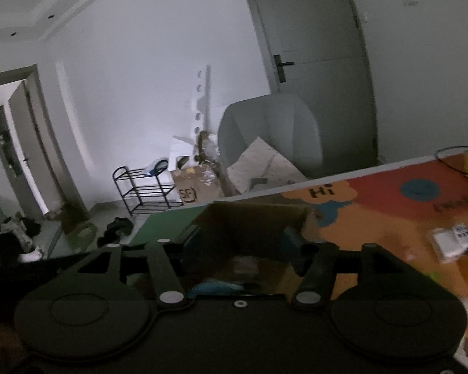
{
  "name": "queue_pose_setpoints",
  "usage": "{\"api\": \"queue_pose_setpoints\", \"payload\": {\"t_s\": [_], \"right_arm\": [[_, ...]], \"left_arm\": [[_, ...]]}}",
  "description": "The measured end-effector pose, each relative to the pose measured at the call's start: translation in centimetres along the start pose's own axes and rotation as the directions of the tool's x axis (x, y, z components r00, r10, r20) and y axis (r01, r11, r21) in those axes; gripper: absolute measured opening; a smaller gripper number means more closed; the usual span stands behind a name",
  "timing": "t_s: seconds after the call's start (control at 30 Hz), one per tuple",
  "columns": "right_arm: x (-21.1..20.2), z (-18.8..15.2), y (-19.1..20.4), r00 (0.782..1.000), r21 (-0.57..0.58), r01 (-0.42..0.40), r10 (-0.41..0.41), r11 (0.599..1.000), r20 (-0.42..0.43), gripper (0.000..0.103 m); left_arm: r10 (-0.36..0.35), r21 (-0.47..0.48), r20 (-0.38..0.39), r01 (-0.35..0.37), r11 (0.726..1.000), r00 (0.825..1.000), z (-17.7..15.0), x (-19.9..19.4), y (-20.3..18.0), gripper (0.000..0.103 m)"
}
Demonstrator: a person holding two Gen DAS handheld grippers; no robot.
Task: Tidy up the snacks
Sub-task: 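Carry both snacks over the cardboard box and open both tools to drop them, then move both tools back from the box to the snack pile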
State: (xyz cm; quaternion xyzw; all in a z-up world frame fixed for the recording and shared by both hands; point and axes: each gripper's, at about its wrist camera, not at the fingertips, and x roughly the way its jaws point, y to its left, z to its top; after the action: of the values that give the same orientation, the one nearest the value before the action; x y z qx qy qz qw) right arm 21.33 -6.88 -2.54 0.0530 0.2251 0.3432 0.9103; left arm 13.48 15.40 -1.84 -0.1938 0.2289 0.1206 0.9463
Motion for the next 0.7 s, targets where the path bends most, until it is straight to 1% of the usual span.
{"api": "queue_pose_setpoints", "payload": {"t_s": [0.1,0.2,0.37,0.43,0.5,0.57,0.7], "right_arm": [[-0.7,-0.3,-1.2,0.999,0.021,0.035,-0.035,0.999,0.002,0.068],[-1.5,-0.7,-2.5,0.998,0.042,0.068,-0.068,0.997,-0.002,0.074],[-2.7,-1.2,-3.8,0.994,0.056,0.112,-0.112,0.992,0.010,0.087],[-3.2,-1.3,-4.3,0.992,0.064,0.120,-0.121,0.991,0.019,0.096],[-3.8,-1.4,-4.9,0.991,0.074,0.131,-0.133,0.989,0.027,0.101],[-4.3,-1.5,-5.3,0.989,0.081,0.141,-0.144,0.987,0.033,0.103],[-5.2,-1.7,-6.2,0.986,0.091,0.156,-0.160,0.984,0.037,0.103]], "left_arm": [[0.010,0.008,0.008,-0.010,1.000,1.000,-0.3,0.0,-0.7,0.097],[0.003,0.024,-0.005,-0.003,1.000,1.000,-0.5,0.1,-1.5,0.098],[-0.031,0.061,-0.026,0.032,0.998,0.999,-1.1,0.0,-3.0,0.099],[-0.053,0.068,-0.023,0.055,0.996,0.998,-1.4,-0.3,-3.7,0.100],[-0.069,0.079,-0.023,0.071,0.994,0.997,-1.6,-0.4,-4.3,0.100],[-0.081,0.090,-0.027,0.083,0.992,0.996,-1.7,-0.5,-4.8,0.100],[-0.105,0.101,-0.031,0.107,0.989,0.994,-2.0,-0.6,-5.9,0.100]]}}
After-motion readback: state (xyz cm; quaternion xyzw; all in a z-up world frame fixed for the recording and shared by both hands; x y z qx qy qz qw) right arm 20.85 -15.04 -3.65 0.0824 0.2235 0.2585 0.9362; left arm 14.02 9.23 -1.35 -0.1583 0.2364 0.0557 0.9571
